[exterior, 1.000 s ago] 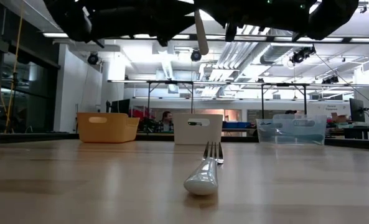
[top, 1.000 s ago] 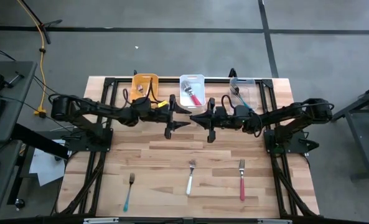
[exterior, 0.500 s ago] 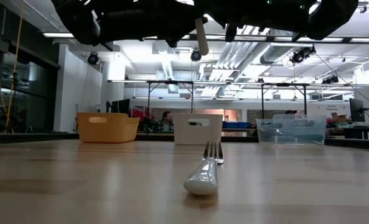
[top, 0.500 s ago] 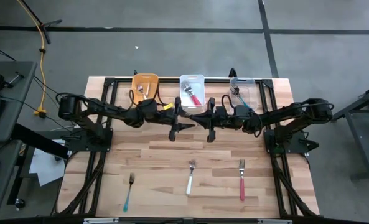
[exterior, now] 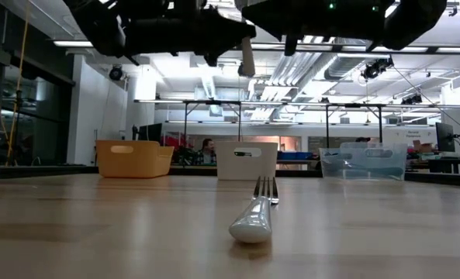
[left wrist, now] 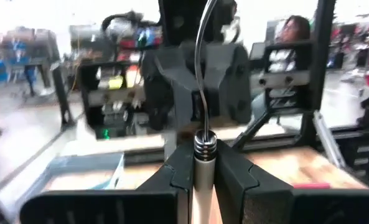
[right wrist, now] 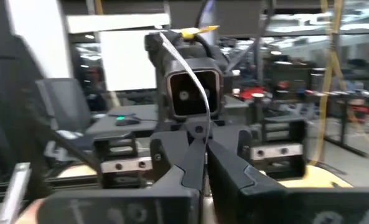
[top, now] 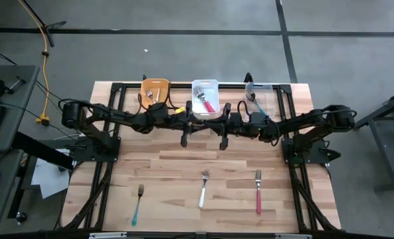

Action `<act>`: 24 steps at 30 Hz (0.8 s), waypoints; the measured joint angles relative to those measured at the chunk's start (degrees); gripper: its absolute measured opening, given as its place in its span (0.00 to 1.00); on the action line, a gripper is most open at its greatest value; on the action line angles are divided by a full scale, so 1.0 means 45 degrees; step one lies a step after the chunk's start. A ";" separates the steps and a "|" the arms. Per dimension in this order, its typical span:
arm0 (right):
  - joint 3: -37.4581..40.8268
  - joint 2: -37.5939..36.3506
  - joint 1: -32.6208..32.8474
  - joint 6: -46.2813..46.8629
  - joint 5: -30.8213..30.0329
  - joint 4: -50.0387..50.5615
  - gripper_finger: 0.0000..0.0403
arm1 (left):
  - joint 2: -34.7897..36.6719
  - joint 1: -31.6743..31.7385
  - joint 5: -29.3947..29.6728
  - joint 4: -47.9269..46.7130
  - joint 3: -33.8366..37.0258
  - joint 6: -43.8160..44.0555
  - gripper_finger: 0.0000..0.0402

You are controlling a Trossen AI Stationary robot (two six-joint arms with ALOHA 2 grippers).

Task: Sort silverware by color (type)
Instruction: Put the top white fork into the yellow bin

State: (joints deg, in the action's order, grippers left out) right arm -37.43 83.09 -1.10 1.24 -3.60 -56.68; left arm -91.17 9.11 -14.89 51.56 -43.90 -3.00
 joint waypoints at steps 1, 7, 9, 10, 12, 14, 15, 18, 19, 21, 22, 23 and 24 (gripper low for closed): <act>0.0000 0.0000 0.0005 -0.0026 -0.0338 0.0069 0.05 | 0.0131 0.0080 0.0085 -0.0452 0.0000 0.0054 0.07; -0.0005 -0.0039 -0.0057 -0.0027 -0.1717 0.0354 0.23 | 0.1336 0.0564 0.0820 -0.3074 -0.0006 -0.0165 0.07; -0.0005 -0.0174 -0.0092 -0.0044 -0.1973 0.0429 0.29 | 0.1960 0.0833 0.0923 -0.4631 -0.0010 -0.0186 0.07; -0.0005 -0.0278 -0.0090 -0.0065 -0.2190 0.0526 0.32 | 0.2249 0.0936 0.1205 -0.5333 -0.0010 -0.0287 0.07; -0.0004 -0.0534 -0.0087 -0.0342 -0.2577 0.1001 0.36 | 0.2933 0.1174 0.1963 -0.7112 -0.0008 -0.0478 0.07; -0.0005 -0.0847 -0.0091 -0.0658 -0.2813 0.1680 0.38 | 0.3706 0.1479 0.2673 -0.8923 -0.0005 -0.0476 0.07; -0.0005 -0.1042 -0.0087 -0.0751 -0.2873 0.2202 0.39 | 0.4153 0.1660 0.2973 -0.9913 -0.0005 -0.0394 0.07; -0.0005 -0.1476 -0.0087 -0.0750 -0.3273 0.3572 0.36 | 0.5443 0.2529 0.3938 -1.2912 -0.0024 0.0373 0.07; -0.0005 -0.1543 -0.0087 -0.0738 -0.3444 0.3932 0.33 | 0.5747 0.2923 0.4187 -1.4001 -0.0121 0.0738 0.07; -0.0005 -0.1613 -0.0087 -0.0726 -0.3631 0.4514 0.27 | 0.6097 0.3966 0.4294 -1.5948 -0.0409 0.1344 0.07; -0.0005 -0.1613 -0.0087 -0.0726 -0.3657 0.4677 0.24 | 0.6121 0.4544 0.4254 -1.6611 -0.0528 0.1537 0.07; -0.0005 -0.1613 -0.0087 -0.0722 -0.3730 0.4776 0.20 | 0.6066 0.5127 0.4130 -1.6888 -0.0575 0.1668 0.07; -0.0005 -0.1596 -0.0087 -0.0721 -0.3859 0.4776 0.16 | 0.5931 0.5699 0.3910 -1.6920 -0.0584 0.1751 0.07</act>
State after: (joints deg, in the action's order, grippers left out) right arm -37.45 75.91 -1.50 -2.00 -20.96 -35.19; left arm -64.48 34.75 2.70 -24.58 -46.53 4.88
